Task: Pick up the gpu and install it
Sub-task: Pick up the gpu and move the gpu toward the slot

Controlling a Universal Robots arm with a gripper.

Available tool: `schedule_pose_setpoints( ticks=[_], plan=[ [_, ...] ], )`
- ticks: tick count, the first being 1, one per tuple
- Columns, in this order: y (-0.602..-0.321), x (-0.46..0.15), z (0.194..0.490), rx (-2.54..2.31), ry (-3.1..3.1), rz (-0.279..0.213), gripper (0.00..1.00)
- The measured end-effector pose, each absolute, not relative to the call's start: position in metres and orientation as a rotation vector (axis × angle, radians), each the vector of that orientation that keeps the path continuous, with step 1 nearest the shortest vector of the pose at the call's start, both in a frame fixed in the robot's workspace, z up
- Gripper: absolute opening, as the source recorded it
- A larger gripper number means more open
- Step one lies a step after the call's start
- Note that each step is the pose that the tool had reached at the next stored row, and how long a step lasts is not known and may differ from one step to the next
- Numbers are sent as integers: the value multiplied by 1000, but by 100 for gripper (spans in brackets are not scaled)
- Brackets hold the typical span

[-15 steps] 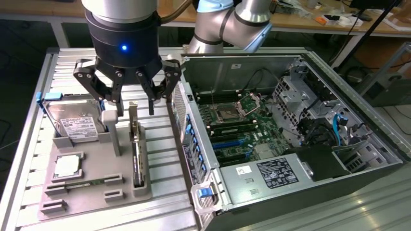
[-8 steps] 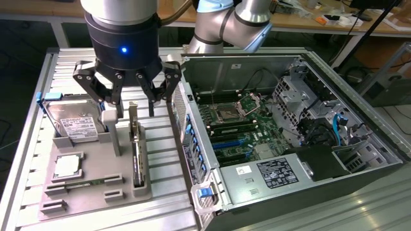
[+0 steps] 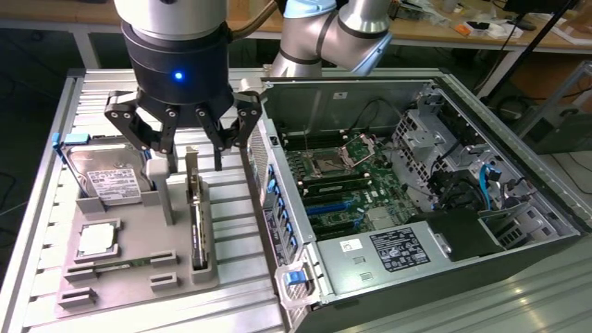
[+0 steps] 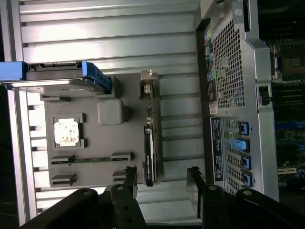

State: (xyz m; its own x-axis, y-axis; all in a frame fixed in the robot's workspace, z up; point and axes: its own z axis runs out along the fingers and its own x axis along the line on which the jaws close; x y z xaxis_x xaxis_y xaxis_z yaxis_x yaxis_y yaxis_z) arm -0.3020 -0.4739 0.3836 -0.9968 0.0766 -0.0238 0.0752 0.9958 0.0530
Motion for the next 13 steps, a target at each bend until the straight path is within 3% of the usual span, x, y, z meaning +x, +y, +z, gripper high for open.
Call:
schedule_pose_setpoints(
  ticks=[13],
  plan=[
    [-489,-304,380,118,3112,81,54]
  ],
)
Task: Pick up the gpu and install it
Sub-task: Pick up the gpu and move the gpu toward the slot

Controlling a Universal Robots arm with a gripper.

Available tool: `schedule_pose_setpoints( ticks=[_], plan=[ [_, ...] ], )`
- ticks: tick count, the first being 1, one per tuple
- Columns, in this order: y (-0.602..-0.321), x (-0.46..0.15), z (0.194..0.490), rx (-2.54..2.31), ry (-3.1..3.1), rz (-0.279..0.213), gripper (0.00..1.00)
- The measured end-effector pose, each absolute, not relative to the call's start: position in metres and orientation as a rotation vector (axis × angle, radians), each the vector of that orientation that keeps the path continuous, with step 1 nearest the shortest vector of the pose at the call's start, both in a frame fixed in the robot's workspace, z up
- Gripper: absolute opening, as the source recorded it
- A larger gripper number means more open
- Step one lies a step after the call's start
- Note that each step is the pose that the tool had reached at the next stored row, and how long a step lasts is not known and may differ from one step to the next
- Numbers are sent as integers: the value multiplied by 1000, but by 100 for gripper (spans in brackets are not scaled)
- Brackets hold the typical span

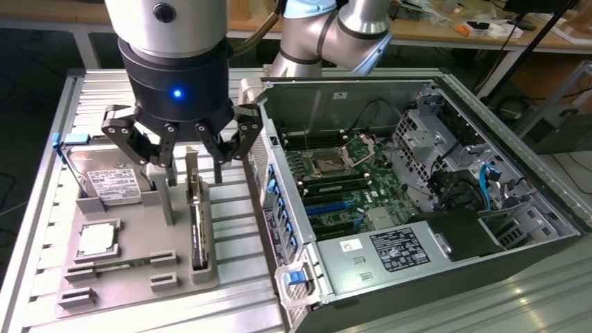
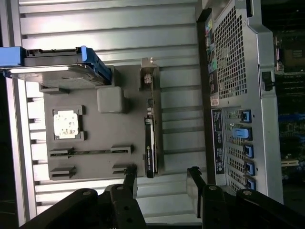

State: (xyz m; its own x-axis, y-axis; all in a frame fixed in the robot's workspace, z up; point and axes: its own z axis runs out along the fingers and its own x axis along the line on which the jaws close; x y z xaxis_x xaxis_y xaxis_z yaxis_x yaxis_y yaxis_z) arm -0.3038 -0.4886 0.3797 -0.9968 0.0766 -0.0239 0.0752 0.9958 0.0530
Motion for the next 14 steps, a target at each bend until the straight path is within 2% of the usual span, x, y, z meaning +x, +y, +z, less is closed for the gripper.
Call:
schedule_pose_setpoints(
  ticks=[14],
  plan=[
    [-494,-305,374,118,3112,81,54]
  ],
)
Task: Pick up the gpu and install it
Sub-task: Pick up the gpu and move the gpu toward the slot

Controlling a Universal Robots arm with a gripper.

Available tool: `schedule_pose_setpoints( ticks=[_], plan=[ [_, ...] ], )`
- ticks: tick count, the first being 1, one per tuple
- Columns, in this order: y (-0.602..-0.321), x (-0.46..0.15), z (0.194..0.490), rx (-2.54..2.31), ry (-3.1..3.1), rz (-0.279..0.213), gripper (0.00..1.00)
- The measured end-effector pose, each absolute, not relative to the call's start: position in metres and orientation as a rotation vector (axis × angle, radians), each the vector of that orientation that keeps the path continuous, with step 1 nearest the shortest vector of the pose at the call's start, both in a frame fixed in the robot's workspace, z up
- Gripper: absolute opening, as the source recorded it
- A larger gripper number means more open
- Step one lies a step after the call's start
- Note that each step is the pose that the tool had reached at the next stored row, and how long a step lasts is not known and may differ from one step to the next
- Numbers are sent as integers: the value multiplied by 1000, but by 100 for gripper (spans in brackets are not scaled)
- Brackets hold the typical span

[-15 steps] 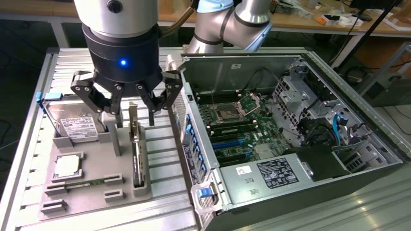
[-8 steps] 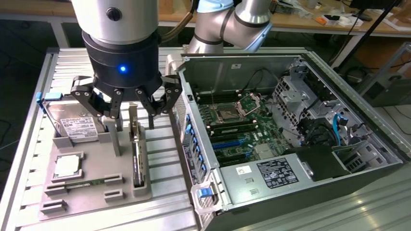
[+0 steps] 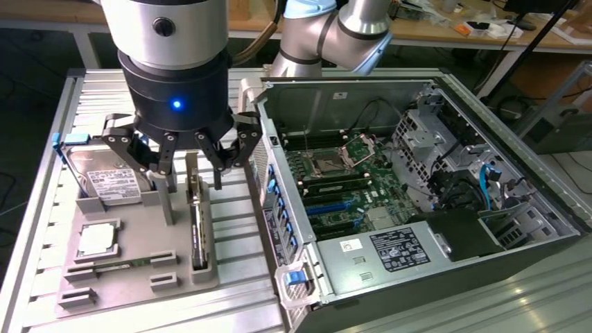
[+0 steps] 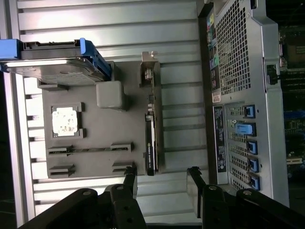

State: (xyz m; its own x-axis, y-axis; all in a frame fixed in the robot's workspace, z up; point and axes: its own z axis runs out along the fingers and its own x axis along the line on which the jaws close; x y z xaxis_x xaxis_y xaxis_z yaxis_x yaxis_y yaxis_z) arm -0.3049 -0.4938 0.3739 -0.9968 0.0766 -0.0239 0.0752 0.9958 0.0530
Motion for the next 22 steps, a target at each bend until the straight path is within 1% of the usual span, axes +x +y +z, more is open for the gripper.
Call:
schedule_pose_setpoints(
  ticks=[22],
  plan=[
    [-499,-307,369,118,3112,81,54]
  ],
)
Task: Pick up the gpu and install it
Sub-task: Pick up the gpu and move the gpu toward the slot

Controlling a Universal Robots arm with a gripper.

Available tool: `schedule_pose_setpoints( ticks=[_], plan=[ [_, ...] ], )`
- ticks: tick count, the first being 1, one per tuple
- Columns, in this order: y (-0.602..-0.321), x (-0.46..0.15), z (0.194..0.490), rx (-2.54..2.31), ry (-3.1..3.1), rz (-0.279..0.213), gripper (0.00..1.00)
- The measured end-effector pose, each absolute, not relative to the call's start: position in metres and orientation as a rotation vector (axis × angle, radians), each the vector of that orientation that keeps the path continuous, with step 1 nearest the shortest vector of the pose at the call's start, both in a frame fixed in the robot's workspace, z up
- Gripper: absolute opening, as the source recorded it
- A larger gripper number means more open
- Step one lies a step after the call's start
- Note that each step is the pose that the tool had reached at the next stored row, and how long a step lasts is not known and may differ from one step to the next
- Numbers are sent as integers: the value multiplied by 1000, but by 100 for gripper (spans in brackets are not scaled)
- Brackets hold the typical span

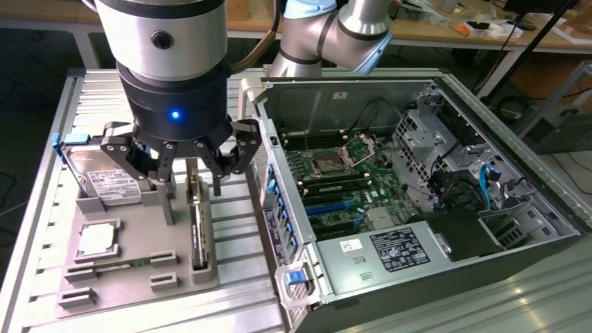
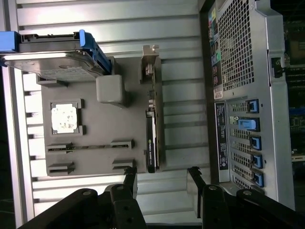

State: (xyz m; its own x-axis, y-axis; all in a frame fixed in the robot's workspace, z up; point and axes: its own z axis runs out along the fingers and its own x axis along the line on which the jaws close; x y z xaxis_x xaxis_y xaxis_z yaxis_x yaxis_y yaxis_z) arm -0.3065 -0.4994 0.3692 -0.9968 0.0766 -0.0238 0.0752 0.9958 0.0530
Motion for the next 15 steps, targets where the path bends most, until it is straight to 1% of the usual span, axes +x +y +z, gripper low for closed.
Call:
schedule_pose_setpoints(
  ticks=[15],
  plan=[
    [-504,-308,364,118,3113,81,54]
  ],
)
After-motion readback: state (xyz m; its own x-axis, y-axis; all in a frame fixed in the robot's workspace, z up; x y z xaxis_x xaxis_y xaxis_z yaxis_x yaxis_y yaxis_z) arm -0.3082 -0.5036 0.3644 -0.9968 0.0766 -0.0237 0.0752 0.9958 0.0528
